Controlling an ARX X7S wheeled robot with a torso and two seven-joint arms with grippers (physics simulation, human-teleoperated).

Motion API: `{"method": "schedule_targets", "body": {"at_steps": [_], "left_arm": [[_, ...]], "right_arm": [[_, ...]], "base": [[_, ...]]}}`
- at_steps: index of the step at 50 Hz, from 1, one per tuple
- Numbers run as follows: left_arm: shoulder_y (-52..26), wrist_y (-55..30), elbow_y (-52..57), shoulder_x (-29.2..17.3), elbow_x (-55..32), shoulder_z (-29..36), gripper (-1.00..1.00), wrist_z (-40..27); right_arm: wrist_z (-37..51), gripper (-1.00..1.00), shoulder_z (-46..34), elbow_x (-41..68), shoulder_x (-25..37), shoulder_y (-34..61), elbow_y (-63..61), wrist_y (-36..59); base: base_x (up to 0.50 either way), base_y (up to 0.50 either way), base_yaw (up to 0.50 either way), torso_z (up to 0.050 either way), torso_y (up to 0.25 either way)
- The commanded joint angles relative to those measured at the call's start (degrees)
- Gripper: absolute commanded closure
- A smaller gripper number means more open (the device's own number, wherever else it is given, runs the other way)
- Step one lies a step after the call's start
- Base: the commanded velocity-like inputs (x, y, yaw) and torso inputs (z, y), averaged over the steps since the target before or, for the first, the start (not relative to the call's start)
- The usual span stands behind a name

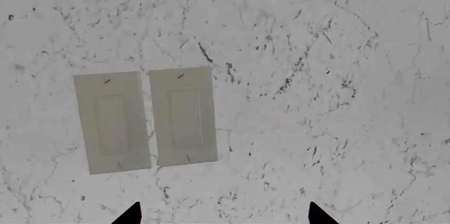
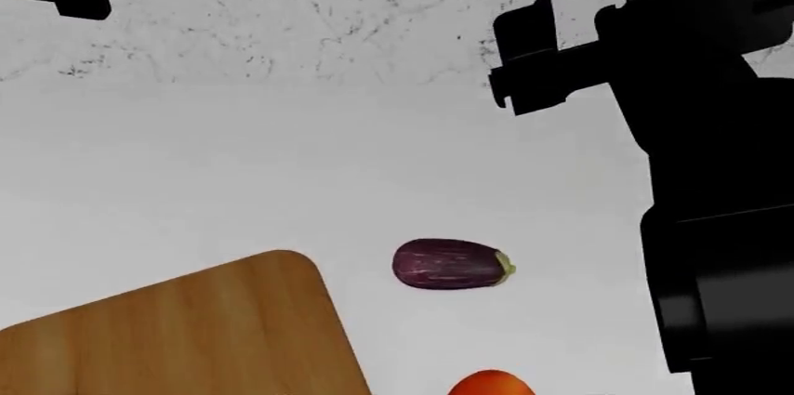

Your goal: Clear the non-vegetable object off the cutting board and place the vegetables onto it.

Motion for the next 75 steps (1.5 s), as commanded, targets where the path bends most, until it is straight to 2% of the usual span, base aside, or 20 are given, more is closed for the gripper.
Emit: {"method": "schedule_targets", "body": {"at_steps": [1, 9, 11, 16, 20, 24, 33, 50, 59, 75], "left_arm": [[0.4, 0.5, -0.2, -0.1, -0.2, 0.1, -1.0, 0.0], [1.2, 1.0, -0.3, -0.2, -0.3, 0.1, -1.0, 0.0], [1.4, 1.0, -0.2, -0.3, -0.4, 0.0, -1.0, 0.0], [1.5, 0.6, 0.3, -0.4, -0.6, 0.0, -1.0, -0.2], [1.7, 0.4, 0.7, -0.5, -0.8, -0.2, -1.0, -0.3], [1.3, -0.4, 1.2, -0.4, -1.3, -0.3, -1.0, -0.4], [1.1, 0.1, 0.7, -0.8, -1.4, -0.1, -1.0, -0.2], [0.0, 0.5, -0.1, -0.6, -1.6, 0.8, -1.0, -0.2], [0.8, 1.2, -0.3, -1.0, -1.6, 0.9, -1.0, -0.2], [1.3, 1.7, 0.1, -1.6, -1.7, 0.8, -1.0, -0.4]], "right_arm": [[-1.3, -1.0, -1.3, 1.2, 1.2, -0.3, -3.2, 2.2], [-6.4, -1.0, -2.7, 6.3, 3.6, 2.3, -10.0, 11.7], [-5.9, -1.0, -3.5, 10.5, 4.8, 3.5, -11.0, 13.9], [19.4, -1.0, -4.9, 46.8, 11.4, 9.8, -7.1, 13.9], [30.8, -1.0, -9.8, 65.0, 15.0, 15.0, -5.1, 13.8], [40.2, -1.0, -14.6, 80.7, 16.0, 20.4, -2.9, 13.5], [50.7, -1.0, -25.3, 102.4, 16.5, 29.1, 1.1, 11.1], [54.8, -1.0, -37.6, 121.2, 13.6, 39.1, 1.1, 7.3], [53.9, -1.0, -40.8, 125.3, 11.1, 42.1, 1.0, 6.8], [52.2, -1.0, -43.7, 127.4, 8.4, 41.5, -1.8, 6.5]], "base": [[0.0, 0.0, 0.0, 0.0, 0.0], [0.0, 0.0, 0.0, 0.0, 0.0], [0.0, 0.0, 0.0, 0.0, 0.0], [0.0, 0.0, 0.0, 0.0, 0.0], [0.0, 0.0, 0.0, 0.0, 0.0], [0.0, 0.0, 0.0, 0.0, 0.0], [0.0, 0.0, 0.0, 0.0, 0.0], [0.0, 0.0, 0.0, 0.0, 0.0], [0.0, 0.0, 0.0, 0.0, 0.0], [0.0, 0.0, 0.0, 0.0, 0.0]]}}
